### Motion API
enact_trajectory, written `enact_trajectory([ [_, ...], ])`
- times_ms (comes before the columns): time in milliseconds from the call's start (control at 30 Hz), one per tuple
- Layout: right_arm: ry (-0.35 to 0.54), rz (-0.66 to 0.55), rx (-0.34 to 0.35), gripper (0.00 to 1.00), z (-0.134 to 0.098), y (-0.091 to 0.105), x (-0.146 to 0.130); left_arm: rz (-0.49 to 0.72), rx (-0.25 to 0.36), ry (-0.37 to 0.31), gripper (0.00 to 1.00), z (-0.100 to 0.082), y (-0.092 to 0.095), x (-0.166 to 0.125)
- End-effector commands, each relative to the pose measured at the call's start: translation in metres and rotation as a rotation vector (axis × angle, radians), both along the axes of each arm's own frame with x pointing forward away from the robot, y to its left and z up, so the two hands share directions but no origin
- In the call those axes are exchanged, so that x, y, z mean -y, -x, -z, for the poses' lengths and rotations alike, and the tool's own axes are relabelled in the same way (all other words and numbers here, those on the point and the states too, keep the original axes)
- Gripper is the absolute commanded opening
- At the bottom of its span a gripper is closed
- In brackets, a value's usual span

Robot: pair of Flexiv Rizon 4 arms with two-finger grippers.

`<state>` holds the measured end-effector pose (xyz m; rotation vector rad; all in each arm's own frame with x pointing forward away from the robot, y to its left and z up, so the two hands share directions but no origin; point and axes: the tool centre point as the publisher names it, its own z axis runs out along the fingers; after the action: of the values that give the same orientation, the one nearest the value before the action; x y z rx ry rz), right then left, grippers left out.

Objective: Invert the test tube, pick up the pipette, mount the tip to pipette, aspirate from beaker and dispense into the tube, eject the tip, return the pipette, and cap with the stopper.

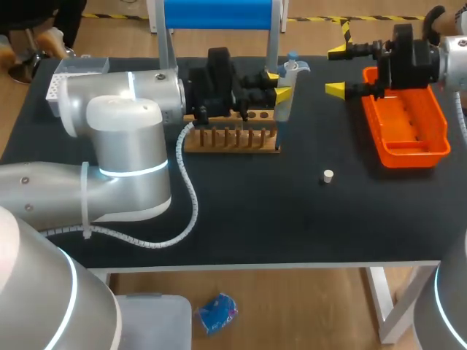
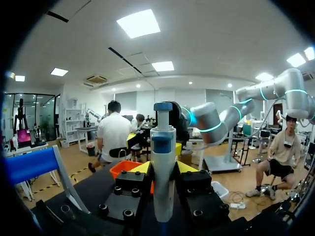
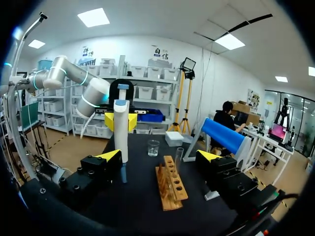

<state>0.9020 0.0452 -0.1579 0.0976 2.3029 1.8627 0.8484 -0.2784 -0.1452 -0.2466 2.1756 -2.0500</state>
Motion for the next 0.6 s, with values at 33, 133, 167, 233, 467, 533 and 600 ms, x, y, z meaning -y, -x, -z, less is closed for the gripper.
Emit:
enact_trajectory([
  [33, 0.002, 0.001, 0.0, 1.0, -0.001, 0.001, 0.0, -0.019, -0.008, -0.034, 0.0, -0.007, -0.006, -0.015],
  [133, 0.002, 0.001, 0.0, 1.0, -0.001, 0.001, 0.0, -0.077, -0.012, -0.061, 0.0, -0.013, -0.007, -0.044],
  [167, 0.002, 0.001, 0.0, 1.0, -0.001, 0.001, 0.0, -0.093, -0.006, -0.07, 0.0, -0.016, -0.007, -0.053],
  [233, 0.002, 0.001, 0.0, 1.0, -0.001, 0.001, 0.0, -0.133, 0.001, -0.09, 0.0, -0.02, -0.01, -0.071],
  [467, 0.002, 0.001, 0.0, 1.0, -0.001, 0.001, 0.0, -0.249, -0.001, -0.117, 0.0, -0.023, -0.027, -0.124],
  [533, 0.002, 0.001, 0.0, 1.0, -0.001, 0.001, 0.0, -0.264, -0.002, -0.117, 0.0, -0.022, -0.03, -0.132],
  [600, 0.02, 0.035, -0.011, 1.0, -0.004, -0.02, -0.01, -0.276, -0.003, -0.114, 0.0, -0.02, -0.031, -0.135],
])
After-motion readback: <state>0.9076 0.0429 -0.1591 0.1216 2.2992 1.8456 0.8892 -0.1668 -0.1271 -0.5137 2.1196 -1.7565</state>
